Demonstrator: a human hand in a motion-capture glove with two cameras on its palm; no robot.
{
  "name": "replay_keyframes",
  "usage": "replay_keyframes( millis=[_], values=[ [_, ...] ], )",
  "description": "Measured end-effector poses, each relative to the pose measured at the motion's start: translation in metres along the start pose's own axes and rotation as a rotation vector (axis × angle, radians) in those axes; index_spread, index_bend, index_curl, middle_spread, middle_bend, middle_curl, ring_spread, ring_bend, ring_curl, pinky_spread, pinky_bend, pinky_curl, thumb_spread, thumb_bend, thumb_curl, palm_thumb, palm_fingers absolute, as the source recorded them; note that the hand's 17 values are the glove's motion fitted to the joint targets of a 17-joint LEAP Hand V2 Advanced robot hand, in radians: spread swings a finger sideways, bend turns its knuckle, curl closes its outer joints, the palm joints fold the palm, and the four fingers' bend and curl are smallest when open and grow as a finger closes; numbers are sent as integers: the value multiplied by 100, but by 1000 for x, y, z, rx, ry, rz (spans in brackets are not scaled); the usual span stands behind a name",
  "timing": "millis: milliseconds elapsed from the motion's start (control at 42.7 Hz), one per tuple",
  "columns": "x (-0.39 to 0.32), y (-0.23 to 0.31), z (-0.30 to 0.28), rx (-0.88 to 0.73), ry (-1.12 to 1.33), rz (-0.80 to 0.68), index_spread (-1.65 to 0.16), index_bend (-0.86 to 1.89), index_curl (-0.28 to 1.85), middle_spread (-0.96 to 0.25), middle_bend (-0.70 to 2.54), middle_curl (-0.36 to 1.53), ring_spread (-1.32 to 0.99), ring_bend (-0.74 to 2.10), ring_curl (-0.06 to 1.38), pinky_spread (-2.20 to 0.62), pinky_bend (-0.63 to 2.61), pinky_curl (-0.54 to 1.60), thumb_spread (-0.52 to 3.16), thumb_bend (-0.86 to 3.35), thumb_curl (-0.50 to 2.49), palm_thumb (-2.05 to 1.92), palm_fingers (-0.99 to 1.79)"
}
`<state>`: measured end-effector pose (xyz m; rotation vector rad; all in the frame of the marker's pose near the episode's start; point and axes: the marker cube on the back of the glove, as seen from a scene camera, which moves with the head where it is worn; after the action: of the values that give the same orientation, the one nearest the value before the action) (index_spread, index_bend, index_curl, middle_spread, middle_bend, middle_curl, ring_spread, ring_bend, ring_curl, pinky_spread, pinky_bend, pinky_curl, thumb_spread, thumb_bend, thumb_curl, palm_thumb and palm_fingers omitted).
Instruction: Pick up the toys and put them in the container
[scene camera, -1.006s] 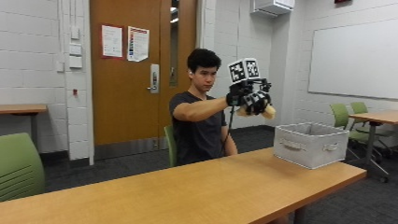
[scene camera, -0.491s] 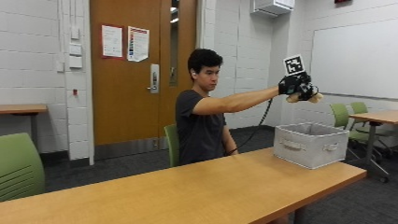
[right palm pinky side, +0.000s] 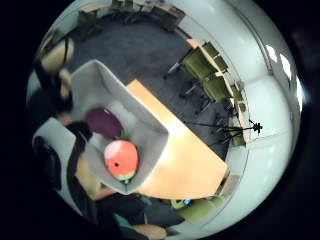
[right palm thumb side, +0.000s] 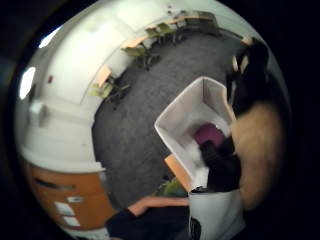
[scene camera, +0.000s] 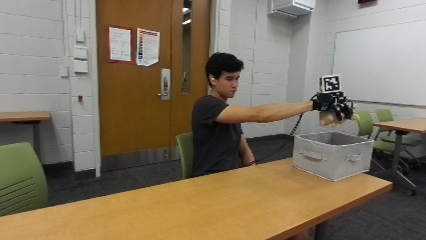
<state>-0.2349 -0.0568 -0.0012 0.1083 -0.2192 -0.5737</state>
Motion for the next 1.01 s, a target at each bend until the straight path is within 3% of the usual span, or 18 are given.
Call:
replay_keyframes(
  millis=[70,94,117,164,281,421,538,632,749,1006],
  values=[
    [1,2,9,-38,10,-5,-31,45,76,-43,66,77,-44,108,54,-45,102,45,29,18,98,49,82],
    [1,4,11,-43,10,-13,-32,26,72,-39,54,73,-41,108,54,-41,113,49,44,12,97,36,49],
    [2,5,12,-45,11,-22,-32,26,76,-36,47,73,-38,105,56,-38,119,53,53,6,94,26,32],
    [4,8,12,-43,21,-32,-33,17,74,-31,39,70,-34,100,56,-34,130,55,69,1,87,18,15],
    [18,13,10,-23,77,53,-38,7,56,-25,33,64,-30,92,47,-26,133,50,92,-5,74,3,14],
    [56,47,2,-36,142,28,-38,17,53,-20,36,63,-28,85,41,-18,116,44,105,-9,60,-11,6],
    [50,78,7,-26,299,142,-36,17,51,-18,39,62,-28,82,39,-15,108,40,108,-12,50,-16,5],
    [41,115,2,-49,167,74,-34,19,51,-17,40,61,-29,77,37,-14,102,38,107,-12,43,-17,4],
    [105,153,-6,-34,353,304,-31,20,52,-15,41,60,-29,72,35,-13,96,35,106,-13,36,-18,1],
    [180,242,-17,26,419,457,-27,20,52,-11,40,57,-30,62,32,-12,81,31,103,-12,25,-18,0]
  ],
)
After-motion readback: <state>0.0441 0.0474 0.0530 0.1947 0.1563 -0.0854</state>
